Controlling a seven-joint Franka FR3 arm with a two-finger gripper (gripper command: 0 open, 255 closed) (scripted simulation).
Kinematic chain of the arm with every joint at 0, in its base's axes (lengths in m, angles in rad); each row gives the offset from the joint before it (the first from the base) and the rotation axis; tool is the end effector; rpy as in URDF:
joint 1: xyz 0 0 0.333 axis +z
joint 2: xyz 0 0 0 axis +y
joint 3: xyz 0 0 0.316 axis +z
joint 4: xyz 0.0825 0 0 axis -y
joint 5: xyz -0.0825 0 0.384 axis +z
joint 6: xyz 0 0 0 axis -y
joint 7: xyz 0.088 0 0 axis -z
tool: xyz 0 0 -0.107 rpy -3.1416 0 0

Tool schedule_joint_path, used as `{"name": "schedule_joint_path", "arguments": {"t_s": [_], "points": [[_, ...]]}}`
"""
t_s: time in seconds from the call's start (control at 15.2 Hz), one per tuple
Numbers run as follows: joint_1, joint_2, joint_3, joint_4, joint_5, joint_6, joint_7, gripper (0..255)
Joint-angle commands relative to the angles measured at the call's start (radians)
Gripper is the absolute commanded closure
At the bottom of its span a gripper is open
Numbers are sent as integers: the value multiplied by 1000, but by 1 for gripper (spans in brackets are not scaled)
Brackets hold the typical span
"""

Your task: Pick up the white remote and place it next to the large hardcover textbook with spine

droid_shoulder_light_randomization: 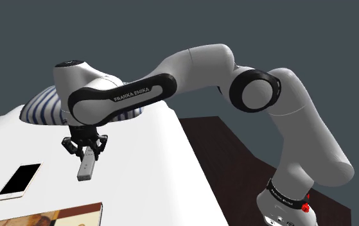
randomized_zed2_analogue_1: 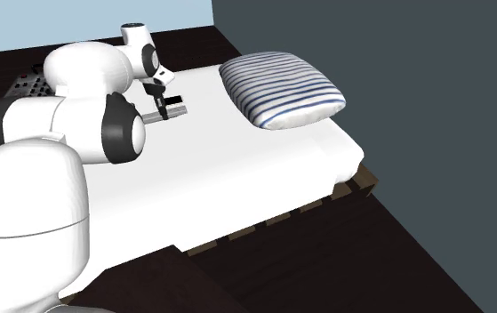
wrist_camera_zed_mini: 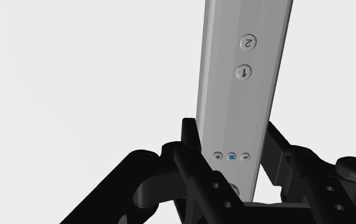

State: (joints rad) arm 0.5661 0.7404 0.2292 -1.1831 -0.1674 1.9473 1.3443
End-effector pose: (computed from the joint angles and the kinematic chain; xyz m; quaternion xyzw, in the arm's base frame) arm 0.5685 0.4948 0.3593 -0.9619 0.2725 -0.0117 0.0170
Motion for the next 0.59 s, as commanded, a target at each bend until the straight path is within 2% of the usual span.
{"name": "schedule_joint_path", "arguments": {"t_s": [0.0, 0.53], "points": [[0, 7, -1, -14, -2, 22, 3, 255], [0, 44, -7, -61, -11, 105, 9, 255]]}}
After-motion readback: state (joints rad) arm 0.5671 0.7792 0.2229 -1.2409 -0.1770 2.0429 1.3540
